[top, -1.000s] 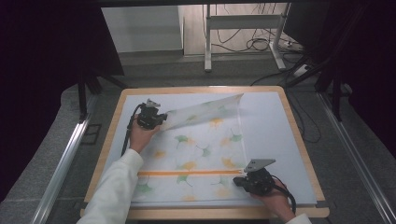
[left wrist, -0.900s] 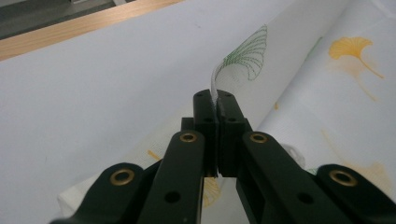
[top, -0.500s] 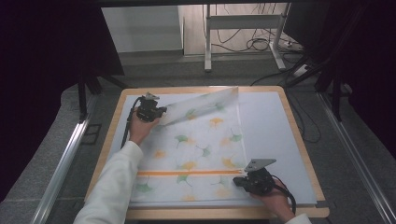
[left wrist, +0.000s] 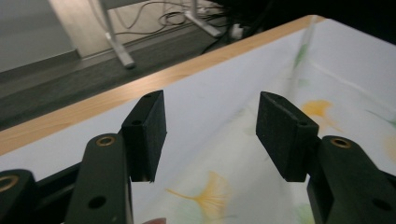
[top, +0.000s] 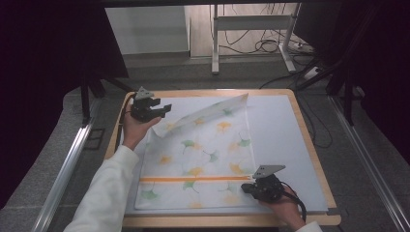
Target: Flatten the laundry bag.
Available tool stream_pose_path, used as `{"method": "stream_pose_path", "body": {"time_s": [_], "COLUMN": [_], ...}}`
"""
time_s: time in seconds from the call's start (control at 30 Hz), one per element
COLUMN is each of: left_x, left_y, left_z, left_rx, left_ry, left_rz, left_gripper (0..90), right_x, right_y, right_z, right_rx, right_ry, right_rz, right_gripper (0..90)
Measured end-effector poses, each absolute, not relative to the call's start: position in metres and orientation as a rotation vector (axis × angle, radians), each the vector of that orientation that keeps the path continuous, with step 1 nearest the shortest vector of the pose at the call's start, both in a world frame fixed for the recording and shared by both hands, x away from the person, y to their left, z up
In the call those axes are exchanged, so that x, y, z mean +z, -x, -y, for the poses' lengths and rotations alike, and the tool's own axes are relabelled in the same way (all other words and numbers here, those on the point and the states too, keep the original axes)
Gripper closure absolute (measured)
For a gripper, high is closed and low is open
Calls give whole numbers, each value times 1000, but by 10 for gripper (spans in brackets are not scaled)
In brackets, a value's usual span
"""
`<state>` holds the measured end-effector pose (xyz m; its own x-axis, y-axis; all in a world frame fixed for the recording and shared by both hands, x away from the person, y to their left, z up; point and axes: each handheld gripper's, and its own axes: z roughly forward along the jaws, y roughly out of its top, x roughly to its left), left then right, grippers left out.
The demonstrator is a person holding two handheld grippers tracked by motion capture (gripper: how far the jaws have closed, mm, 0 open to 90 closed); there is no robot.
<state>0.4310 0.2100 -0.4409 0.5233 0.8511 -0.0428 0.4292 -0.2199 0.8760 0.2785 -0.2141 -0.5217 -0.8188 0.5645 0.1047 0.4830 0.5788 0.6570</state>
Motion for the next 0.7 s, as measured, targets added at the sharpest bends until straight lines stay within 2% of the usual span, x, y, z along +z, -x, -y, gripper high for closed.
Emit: {"method": "stream_pose_path", "body": {"time_s": [0.2, 0.33, 0.37, 0.4, 0.43, 0.53, 0.63, 0.7], "left_x": [-459, -467, -468, -469, -470, -474, -479, -483], "left_y": [-402, -390, -387, -383, -380, -369, -356, -350], "left_z": [-198, -197, -196, -196, -196, -195, -192, -190], "left_rx": [496, 462, 461, 462, 459, 444, 420, 393], "left_ry": [-1917, -1936, -1940, -1947, -1949, -1980, -2011, -2034], "left_rz": [-976, -948, -942, -936, -933, -920, -896, -882], "left_gripper": [449, 511, 594, 635, 635, 787, 881, 900], "right_x": [-522, -522, -522, -522, -522, -522, -522, -522], "right_y": [-279, -279, -279, -279, -279, -279, -279, -279], "right_z": [214, 214, 214, 214, 214, 214, 214, 214], "right_rx": [1070, 1067, 1069, 1069, 1069, 1070, 1069, 1069], "right_ry": [-902, -905, -902, -902, -902, -902, -900, -901], "right_rz": [-2687, -2686, -2686, -2686, -2686, -2686, -2687, -2688], "right_gripper": [862, 862, 862, 862, 862, 862, 862, 862]}}
